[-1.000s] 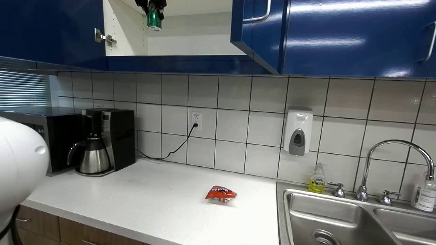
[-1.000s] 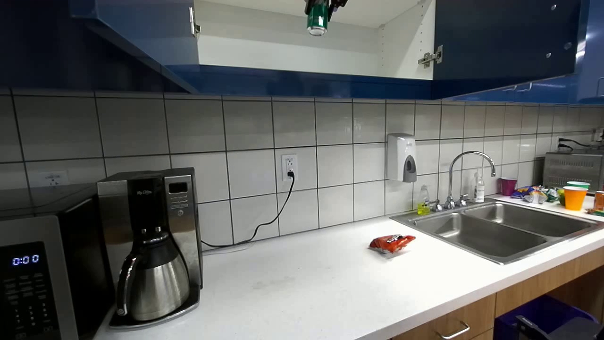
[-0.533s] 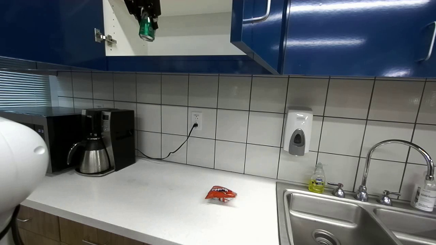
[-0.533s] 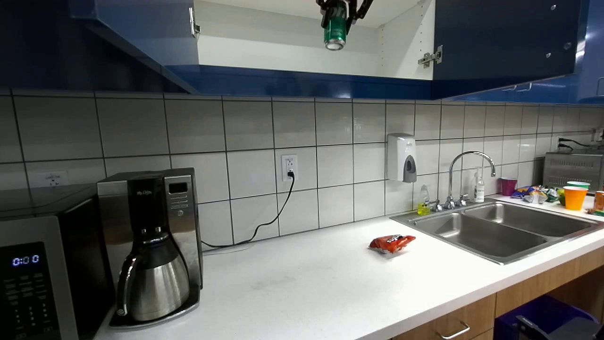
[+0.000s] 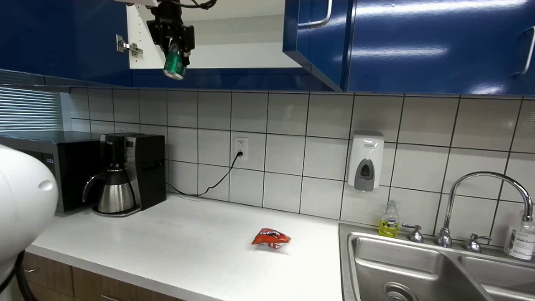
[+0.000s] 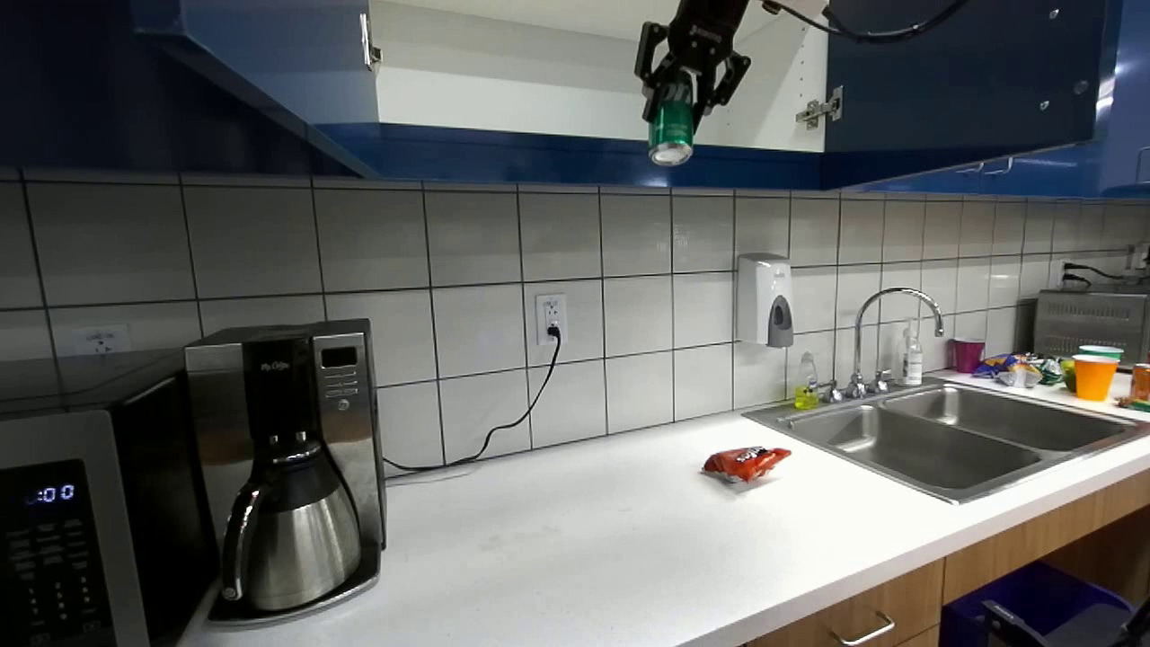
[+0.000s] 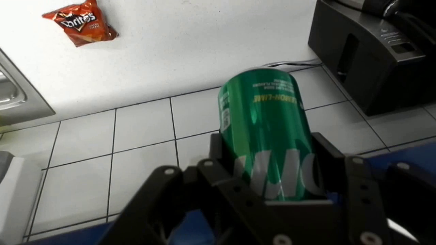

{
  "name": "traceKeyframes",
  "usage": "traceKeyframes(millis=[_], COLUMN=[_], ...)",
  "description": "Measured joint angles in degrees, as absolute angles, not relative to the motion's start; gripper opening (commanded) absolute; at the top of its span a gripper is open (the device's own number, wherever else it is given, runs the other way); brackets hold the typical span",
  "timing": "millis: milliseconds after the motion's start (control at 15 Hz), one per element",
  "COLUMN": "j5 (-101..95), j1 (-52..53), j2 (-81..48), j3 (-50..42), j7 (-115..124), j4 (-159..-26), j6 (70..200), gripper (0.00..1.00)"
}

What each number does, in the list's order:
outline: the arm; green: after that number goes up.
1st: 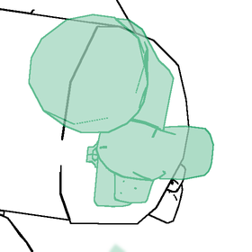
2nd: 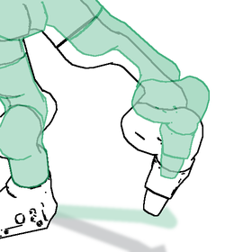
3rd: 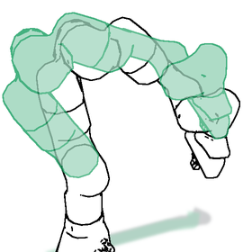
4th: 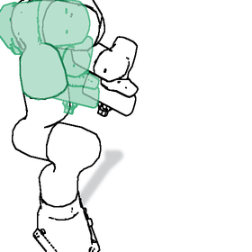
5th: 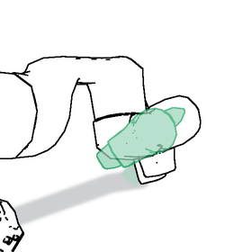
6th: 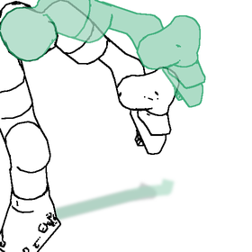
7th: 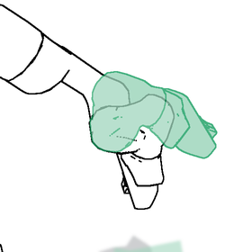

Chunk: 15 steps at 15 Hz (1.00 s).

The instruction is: Remove the can from the cupboard

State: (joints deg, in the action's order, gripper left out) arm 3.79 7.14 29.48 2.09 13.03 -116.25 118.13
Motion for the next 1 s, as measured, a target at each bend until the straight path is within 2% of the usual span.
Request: traceKeyframes(millis=[400, 1000], j5=[6.8, 8.8], j1=[7.0, 6.9], j2=[32.4, 31.7], j3=[0.2, -0.2], j7=[9.1, 7.5], j4=[-128.8, -141.0], j6=[126.5, 140.0], gripper=[0.39, 0.39])
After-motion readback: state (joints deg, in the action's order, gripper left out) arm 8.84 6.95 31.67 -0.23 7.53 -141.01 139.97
